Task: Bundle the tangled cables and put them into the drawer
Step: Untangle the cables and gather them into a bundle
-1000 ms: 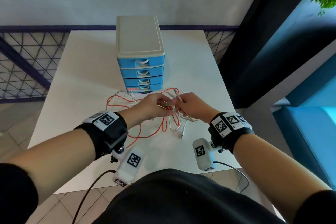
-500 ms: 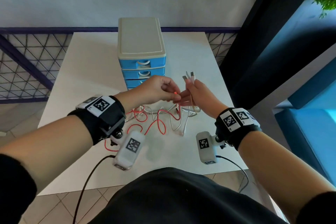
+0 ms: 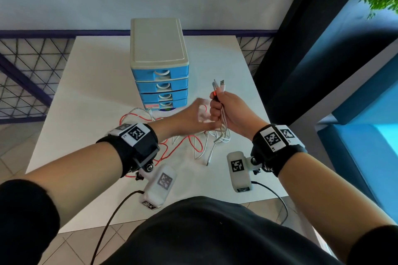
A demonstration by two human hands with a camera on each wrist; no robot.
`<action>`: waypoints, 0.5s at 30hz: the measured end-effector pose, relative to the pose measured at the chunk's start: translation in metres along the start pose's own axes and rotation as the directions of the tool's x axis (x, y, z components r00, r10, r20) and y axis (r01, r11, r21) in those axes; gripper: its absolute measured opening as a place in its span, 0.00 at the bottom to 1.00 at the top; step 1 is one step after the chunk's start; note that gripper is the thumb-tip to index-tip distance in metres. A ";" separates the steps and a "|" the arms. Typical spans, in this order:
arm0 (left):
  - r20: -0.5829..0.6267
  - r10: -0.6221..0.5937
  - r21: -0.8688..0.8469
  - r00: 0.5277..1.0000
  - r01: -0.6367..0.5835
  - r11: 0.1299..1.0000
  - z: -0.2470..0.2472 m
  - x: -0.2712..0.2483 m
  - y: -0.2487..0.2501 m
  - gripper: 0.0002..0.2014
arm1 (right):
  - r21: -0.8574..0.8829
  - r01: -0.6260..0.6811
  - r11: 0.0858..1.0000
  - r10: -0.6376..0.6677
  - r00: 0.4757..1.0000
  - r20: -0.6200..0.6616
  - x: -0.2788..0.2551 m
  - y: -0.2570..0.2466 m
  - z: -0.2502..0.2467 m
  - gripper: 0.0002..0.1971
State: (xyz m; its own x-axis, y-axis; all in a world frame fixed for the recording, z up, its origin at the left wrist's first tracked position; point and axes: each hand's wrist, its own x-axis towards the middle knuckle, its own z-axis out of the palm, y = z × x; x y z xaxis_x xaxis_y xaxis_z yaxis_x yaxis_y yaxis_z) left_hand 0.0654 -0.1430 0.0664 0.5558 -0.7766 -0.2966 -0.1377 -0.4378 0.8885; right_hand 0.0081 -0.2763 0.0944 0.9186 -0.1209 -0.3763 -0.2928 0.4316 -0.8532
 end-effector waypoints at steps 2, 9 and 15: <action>0.082 0.050 0.175 0.995 -0.064 0.983 0.008 0.000 -0.018 0.17 | -0.015 0.013 1.000 -0.013 1.000 0.000 -0.001 -0.005 -0.001 0.17; 0.120 -0.159 0.516 0.980 0.075 0.853 -0.003 -0.019 -0.097 0.02 | -0.154 0.098 0.983 -0.114 0.989 -0.095 0.000 -0.031 -0.014 0.19; 0.100 -0.188 0.552 0.977 0.103 0.828 -0.024 -0.042 -0.113 0.04 | -0.388 0.169 0.906 -0.280 0.926 -0.251 0.005 -0.037 -0.021 0.17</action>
State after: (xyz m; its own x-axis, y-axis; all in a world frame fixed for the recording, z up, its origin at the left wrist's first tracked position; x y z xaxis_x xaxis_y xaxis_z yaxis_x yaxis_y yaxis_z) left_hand 0.0776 -0.0505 -0.0129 0.4866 -0.7219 -0.4920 -0.5092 -0.6920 0.5117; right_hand 0.0183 -0.3118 0.1164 0.8663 -0.4577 -0.2002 -0.2133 0.0236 -0.9767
